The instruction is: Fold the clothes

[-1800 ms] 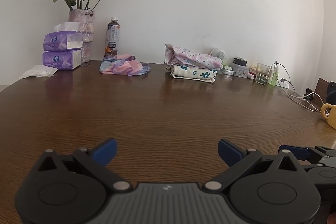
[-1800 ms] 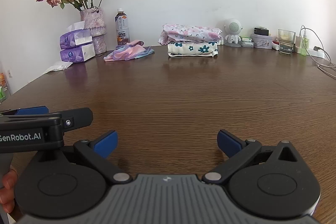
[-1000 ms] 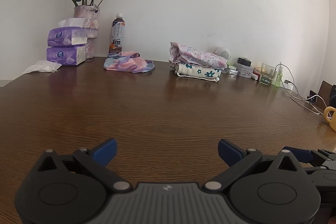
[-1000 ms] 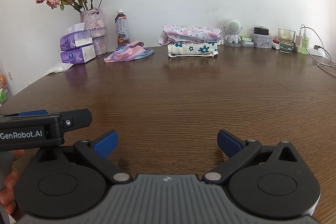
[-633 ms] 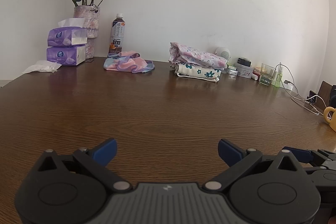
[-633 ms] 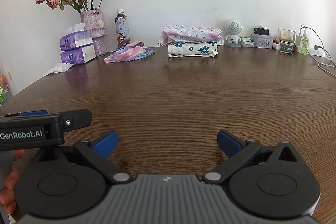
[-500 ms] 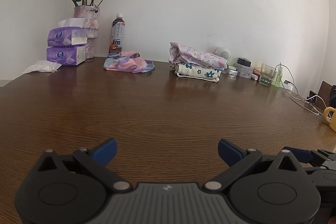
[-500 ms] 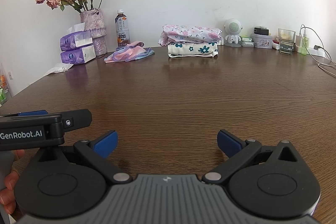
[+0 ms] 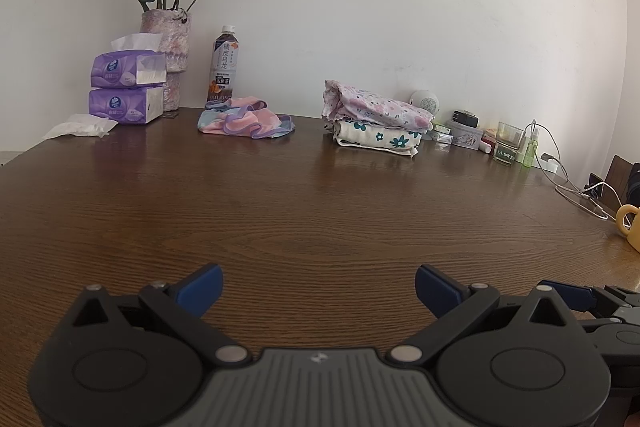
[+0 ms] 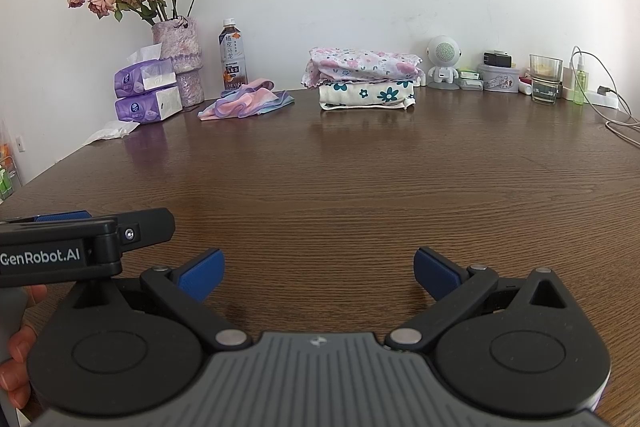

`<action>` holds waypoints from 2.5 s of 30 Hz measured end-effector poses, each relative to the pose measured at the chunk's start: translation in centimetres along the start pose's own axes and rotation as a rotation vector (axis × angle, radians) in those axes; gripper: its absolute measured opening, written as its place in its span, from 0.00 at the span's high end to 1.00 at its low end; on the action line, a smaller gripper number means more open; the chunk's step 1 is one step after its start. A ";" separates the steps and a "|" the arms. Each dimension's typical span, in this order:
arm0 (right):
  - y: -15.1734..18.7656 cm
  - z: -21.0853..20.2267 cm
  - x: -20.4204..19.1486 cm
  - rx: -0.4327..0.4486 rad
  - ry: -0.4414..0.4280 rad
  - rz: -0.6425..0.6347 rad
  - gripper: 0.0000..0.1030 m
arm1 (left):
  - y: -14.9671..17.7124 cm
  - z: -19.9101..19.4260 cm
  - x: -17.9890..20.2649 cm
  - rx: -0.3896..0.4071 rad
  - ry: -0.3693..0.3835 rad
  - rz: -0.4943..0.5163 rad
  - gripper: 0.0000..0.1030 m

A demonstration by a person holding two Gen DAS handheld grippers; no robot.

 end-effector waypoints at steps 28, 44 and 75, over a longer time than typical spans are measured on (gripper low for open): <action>0.1 0.0 0.0 0.000 0.000 0.000 0.00 | 0.0 0.1 0.1 -0.003 0.006 -0.001 0.00; 0.1 0.0 0.0 -0.002 -0.002 0.000 0.00 | 0.0 0.2 0.2 -0.006 0.011 -0.002 0.00; -5.2 1.6 -2.3 -0.021 -0.080 -0.076 0.00 | -6.4 1.3 -3.2 -0.035 0.033 -0.040 0.00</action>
Point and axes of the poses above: each gripper's, at about its wrist camera, not at the fingertips, and z roughly the way its jaws point, x to its right, y to its underside, the point moved 8 cm from there along z, roughly the way its jaws point, and after that the axes turned 13 degrees about -x, right-handed, at the moved point
